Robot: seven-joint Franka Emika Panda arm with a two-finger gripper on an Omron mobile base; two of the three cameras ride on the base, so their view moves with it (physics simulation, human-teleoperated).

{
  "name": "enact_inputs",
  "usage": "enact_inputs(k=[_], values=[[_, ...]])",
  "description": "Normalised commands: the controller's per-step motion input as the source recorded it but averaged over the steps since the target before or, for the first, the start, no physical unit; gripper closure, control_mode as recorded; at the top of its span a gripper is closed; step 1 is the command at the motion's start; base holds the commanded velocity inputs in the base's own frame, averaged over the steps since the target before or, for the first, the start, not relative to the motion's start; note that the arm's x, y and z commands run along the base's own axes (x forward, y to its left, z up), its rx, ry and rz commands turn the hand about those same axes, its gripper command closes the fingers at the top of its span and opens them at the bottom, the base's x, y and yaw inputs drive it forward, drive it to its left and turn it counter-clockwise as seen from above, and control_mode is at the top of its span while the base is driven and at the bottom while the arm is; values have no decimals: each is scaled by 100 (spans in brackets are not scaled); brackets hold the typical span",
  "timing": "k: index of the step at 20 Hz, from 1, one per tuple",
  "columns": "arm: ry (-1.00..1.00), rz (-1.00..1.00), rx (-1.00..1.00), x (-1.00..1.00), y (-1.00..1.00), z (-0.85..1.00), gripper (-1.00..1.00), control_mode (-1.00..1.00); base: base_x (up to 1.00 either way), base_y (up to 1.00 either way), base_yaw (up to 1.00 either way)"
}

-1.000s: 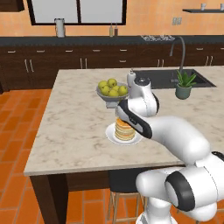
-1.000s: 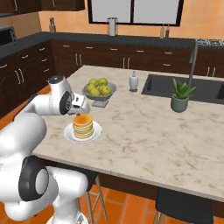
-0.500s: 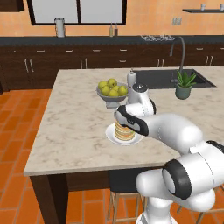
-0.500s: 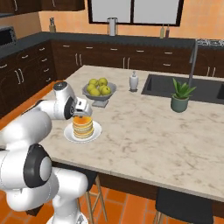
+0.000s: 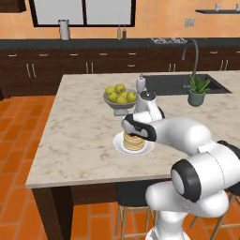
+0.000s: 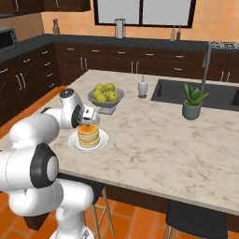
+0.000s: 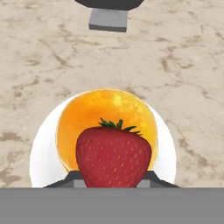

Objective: Take the strawberry from the fridge and place it on top of the pancake, located on the dining counter.

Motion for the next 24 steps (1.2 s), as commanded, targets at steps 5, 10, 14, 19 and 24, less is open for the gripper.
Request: enact_inputs(k=[5,10,14,19,24], values=[[0,0,0,0,0,-19,100,-100,0,0,0],[0,0,0,0,0,-17,100,-100,0,0,0],[0,0,0,0,0,-17,100,-100,0,0,0],[0,0,0,0,0,-12,100,-100,0,0,0],[0,0,4,10,0,19,100,-100,0,0,0]])
